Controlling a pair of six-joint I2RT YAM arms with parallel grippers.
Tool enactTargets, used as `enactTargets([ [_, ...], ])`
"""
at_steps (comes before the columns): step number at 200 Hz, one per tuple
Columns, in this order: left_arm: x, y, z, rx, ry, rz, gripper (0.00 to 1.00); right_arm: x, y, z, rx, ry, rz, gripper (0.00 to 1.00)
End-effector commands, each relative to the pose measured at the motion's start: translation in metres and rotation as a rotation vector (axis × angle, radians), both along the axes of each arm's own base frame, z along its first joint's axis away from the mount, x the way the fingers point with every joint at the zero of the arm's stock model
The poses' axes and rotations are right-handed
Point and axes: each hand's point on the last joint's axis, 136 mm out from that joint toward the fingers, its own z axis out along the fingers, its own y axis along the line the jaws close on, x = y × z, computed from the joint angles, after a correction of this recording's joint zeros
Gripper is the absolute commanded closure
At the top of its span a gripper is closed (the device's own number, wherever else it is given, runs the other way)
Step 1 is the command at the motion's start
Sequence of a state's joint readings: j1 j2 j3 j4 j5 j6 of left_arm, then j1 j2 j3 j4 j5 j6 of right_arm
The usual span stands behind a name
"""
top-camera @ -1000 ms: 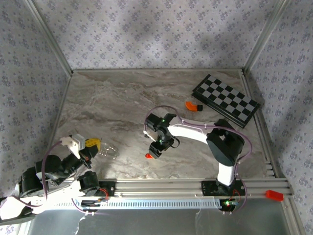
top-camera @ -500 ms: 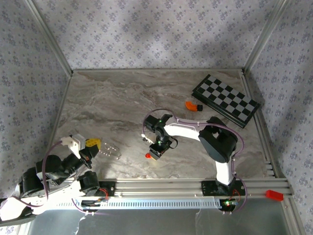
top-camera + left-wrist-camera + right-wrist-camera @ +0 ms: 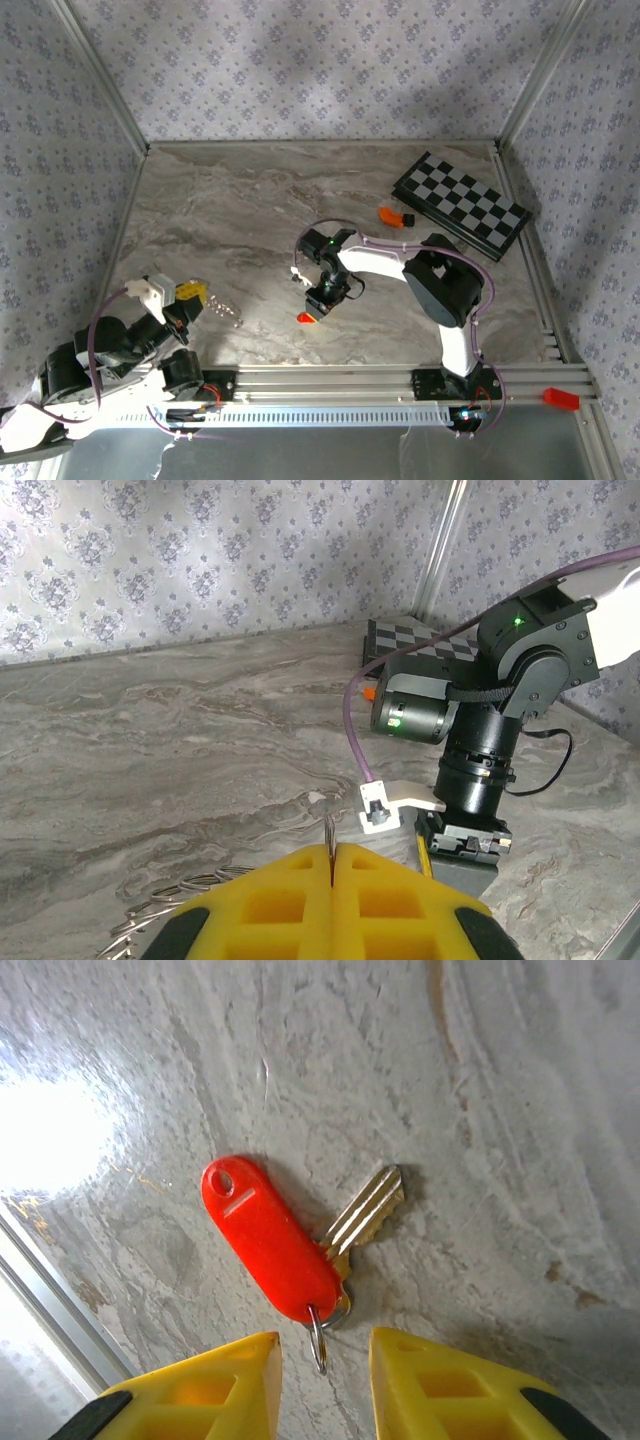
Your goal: Put the keys on the keyring
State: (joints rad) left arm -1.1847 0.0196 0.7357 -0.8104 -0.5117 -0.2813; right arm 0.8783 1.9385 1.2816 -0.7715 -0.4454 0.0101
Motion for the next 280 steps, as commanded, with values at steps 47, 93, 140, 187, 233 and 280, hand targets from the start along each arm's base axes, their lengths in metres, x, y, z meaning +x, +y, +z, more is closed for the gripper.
enactTargets([
  [47,0.001,0.004,0.013,-0.051,-0.029,0.019,1.00,-0.005,-0.003,-0.008,-0.003,0.044,0.026,0.75],
  [93,0.003,0.006,0.013,-0.051,-0.026,0.032,1.00,-0.013,-0.008,-0.014,-0.026,0.026,0.069,0.89],
  [140,0.004,0.006,0.011,-0.046,-0.024,0.040,1.00,-0.020,-0.012,-0.009,-0.010,-0.044,0.049,1.00],
  [187,0.002,0.002,0.012,-0.046,-0.030,0.017,1.00,-0.020,0.001,0.019,0.143,-0.284,0.014,1.00],
  [233,0.000,-0.005,0.012,-0.034,-0.030,-0.014,1.00,-0.018,0.022,0.077,0.446,-0.454,-0.026,1.00],
  [280,-0.001,-0.011,0.013,-0.029,-0.032,-0.035,1.00,-0.033,0.031,0.147,0.780,-0.531,0.009,1.00],
])
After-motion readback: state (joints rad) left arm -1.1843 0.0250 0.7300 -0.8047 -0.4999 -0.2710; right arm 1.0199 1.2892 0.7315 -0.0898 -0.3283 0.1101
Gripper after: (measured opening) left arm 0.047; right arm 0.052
